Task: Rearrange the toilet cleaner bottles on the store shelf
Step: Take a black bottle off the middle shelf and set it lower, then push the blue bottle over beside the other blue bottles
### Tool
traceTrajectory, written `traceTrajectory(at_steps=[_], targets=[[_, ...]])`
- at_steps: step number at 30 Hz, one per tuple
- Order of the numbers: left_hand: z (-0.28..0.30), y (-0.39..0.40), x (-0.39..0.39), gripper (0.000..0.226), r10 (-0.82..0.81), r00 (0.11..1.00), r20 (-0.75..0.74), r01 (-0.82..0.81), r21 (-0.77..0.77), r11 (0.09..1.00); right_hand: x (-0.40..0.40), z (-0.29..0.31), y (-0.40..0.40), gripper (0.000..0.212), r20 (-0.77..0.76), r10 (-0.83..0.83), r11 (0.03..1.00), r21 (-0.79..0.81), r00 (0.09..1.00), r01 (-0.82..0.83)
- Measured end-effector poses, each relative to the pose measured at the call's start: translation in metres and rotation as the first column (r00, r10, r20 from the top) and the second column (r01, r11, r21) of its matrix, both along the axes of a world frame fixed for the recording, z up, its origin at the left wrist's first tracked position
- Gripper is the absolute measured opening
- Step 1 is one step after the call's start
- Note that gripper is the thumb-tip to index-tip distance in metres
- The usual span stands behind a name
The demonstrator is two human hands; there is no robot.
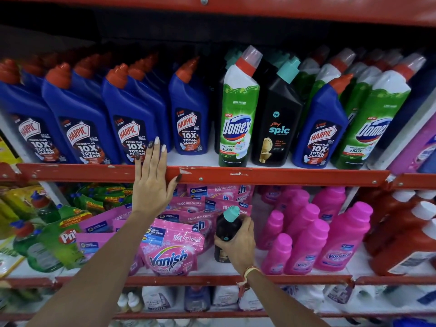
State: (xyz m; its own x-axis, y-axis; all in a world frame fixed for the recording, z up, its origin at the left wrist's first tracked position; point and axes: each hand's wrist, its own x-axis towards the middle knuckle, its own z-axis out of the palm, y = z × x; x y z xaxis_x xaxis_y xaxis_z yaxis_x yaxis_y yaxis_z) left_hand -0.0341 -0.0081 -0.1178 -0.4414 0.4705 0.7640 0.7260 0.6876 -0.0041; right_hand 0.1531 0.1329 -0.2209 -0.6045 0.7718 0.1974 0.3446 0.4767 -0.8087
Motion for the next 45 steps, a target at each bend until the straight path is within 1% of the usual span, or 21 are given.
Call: traceTrajectory(at_steps=[3, 5, 7, 8, 10, 12, 14, 15, 17, 20, 22, 23, 27, 30, 32, 36, 41, 45], targets=[[0.001, 0.000, 0.001, 0.069, -0.006, 1.000, -0.004, 0.006, 0.001, 1.000, 0.001, 0.001, 0.000, 0.084, 0.020, 0.011, 0.998, 0.061, 1.000, -0.012], [0.001, -0.001, 0.002, 0.069, -0.006, 1.000, -0.003, 0.006, 0.002, 1.000, 0.004, 0.008, 0.001, 0.094, 0.022, 0.035, 0.990, 0.134, 0.999, -0.037], [0.001, -0.001, 0.002, 0.068, -0.006, 1.000, 0.000, 0.006, 0.005, 1.000, 0.008, 0.024, 0.002, 0.102, -0.021, 0.080, 0.980, 0.183, 0.997, -0.074], [0.000, -0.001, 0.002, 0.068, -0.006, 1.000, 0.003, 0.006, 0.005, 1.000, 0.011, 0.035, 0.003, 0.101, -0.055, 0.096, 0.973, 0.217, 0.994, -0.082], [0.000, -0.002, 0.003, 0.068, -0.015, 1.000, 0.007, 0.015, 0.007, 1.000, 0.018, 0.061, 0.005, 0.088, -0.132, 0.108, 0.953, 0.297, 0.985, -0.065], [0.001, -0.002, 0.004, 0.067, -0.024, 1.000, 0.014, 0.024, 0.014, 1.000, 0.021, 0.090, 0.011, 0.067, -0.248, 0.112, 0.933, 0.359, 0.962, -0.016], [0.001, -0.001, 0.004, 0.066, -0.032, 0.999, 0.030, 0.032, 0.019, 0.999, 0.019, 0.121, 0.022, 0.045, -0.402, 0.089, 0.901, 0.423, 0.911, 0.098], [0.001, -0.002, 0.005, 0.066, -0.035, 0.998, 0.043, 0.034, 0.020, 0.999, 0.018, 0.137, 0.029, 0.038, -0.473, 0.072, 0.884, 0.438, 0.878, 0.163], [0.000, -0.002, 0.008, 0.066, -0.037, 0.998, 0.056, 0.035, 0.020, 0.999, 0.015, 0.168, 0.045, 0.032, -0.602, 0.024, 0.866, 0.412, 0.798, 0.284], [-0.004, -0.007, 0.011, 0.067, -0.045, 0.998, 0.050, 0.045, 0.010, 0.999, 0.014, 0.204, 0.073, 0.038, -0.701, -0.098, 0.848, 0.312, 0.706, 0.428], [-0.004, -0.009, 0.012, 0.068, -0.061, 0.997, 0.056, 0.061, 0.001, 0.998, 0.015, 0.221, 0.095, 0.049, -0.712, -0.188, 0.827, 0.257, 0.676, 0.501], [-0.004, -0.010, 0.012, 0.068, -0.065, 0.996, 0.062, 0.065, -0.007, 0.998, 0.015, 0.227, 0.106, 0.055, -0.699, -0.231, 0.823, 0.231, 0.676, 0.519], [-0.002, -0.010, 0.011, 0.069, -0.064, 0.994, 0.084, 0.067, -0.026, 0.997, 0.013, 0.238, 0.140, 0.083, -0.581, -0.343, 0.837, 0.168, 0.738, 0.521], [-0.002, -0.009, 0.012, 0.070, -0.070, 0.993, 0.098, 0.072, -0.014, 0.997, 0.011, 0.237, 0.151, 0.094, -0.516, -0.375, 0.833, 0.177, 0.770, 0.524], [-0.002, -0.008, 0.013, 0.071, -0.072, 0.992, 0.101, 0.073, -0.005, 0.997, 0.011, 0.236, 0.155, 0.097, -0.483, -0.401, 0.830, 0.168, 0.778, 0.532], [0.000, -0.009, 0.014, 0.071, -0.056, 0.995, 0.079, 0.058, -0.023, 0.998, 0.012, 0.232, 0.159, 0.100, -0.436, -0.431, 0.853, 0.089, 0.790, 0.514], [0.004, -0.006, 0.016, 0.073, -0.030, 0.999, 0.041, 0.031, -0.026, 0.999, 0.016, 0.233, 0.163, 0.093, -0.467, -0.421, 0.846, 0.106, 0.778, 0.522], [0.015, 0.001, 0.012, 0.072, -0.055, 0.998, -0.017, 0.053, -0.100, 0.994, 0.022, 0.238, 0.154, 0.092, -0.507, -0.424, 0.813, 0.152, 0.751, 0.562]])
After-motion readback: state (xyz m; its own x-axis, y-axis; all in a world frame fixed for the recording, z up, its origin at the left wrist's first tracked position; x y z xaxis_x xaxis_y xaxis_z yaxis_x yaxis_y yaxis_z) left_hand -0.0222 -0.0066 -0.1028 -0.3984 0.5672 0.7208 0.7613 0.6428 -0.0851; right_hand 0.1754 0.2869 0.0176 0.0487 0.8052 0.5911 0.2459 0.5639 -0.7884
